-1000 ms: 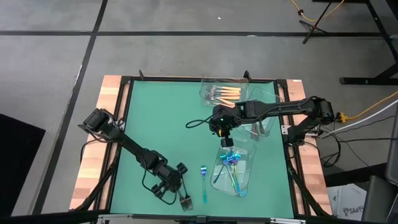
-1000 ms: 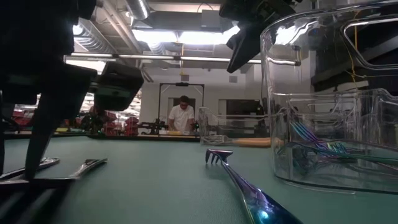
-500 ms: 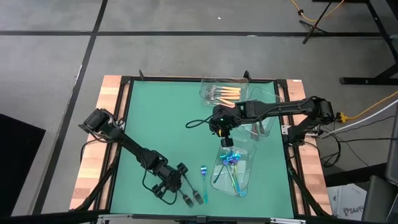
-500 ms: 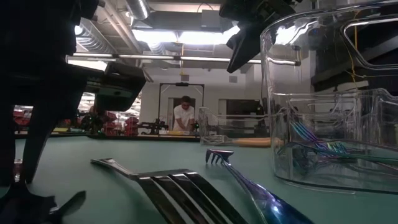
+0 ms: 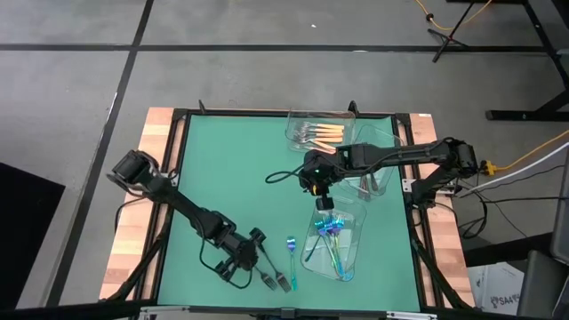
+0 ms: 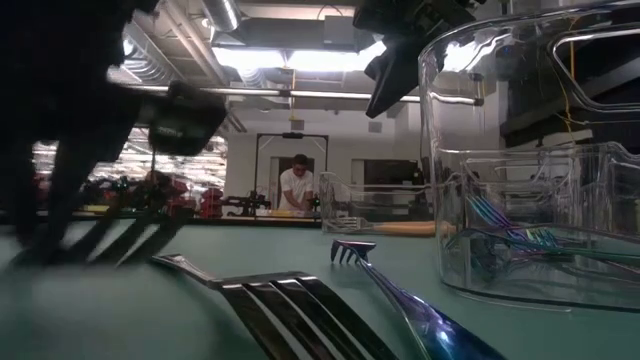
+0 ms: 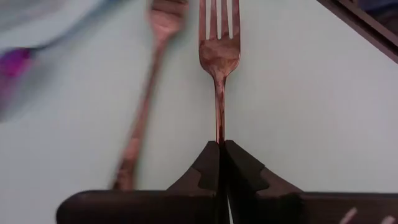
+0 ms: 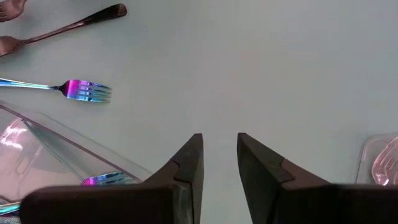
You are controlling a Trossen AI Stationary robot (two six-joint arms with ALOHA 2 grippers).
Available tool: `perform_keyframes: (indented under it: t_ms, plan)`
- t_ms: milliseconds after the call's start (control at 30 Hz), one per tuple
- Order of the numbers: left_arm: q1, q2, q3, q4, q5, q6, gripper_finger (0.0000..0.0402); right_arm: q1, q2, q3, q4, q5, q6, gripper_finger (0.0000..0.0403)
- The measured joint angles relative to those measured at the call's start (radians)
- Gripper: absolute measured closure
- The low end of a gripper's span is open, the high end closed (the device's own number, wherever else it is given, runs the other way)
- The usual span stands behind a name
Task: Sort silverware by color (type)
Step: Put the black fork into the center transparent bin
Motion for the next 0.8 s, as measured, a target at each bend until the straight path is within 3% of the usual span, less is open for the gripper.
perform_keyframes:
  t_ms: [267,467,633,800]
  plan:
    - [0.004,-0.094,0.002,-0.019,-0.171,-0.024,0.0398,0.000,-0.032,0.000,-0.020,0.072,0.000,0.0317]
    - [0.020,-0.156,0.003,-0.003,-0.461,-0.044,0.0398,0.000,-0.135,0.000,-0.086,0.130,0.017,0.0317]
    - [0.057,-0.171,0.003,0.037,-0.676,-0.046,0.0398,0.000,-0.249,0.000,-0.151,0.238,0.092,0.0317]
    - [0.107,-0.171,0.005,0.067,-0.741,-0.044,0.0398,0.000,-0.357,0.000,-0.206,0.365,0.181,0.0317]
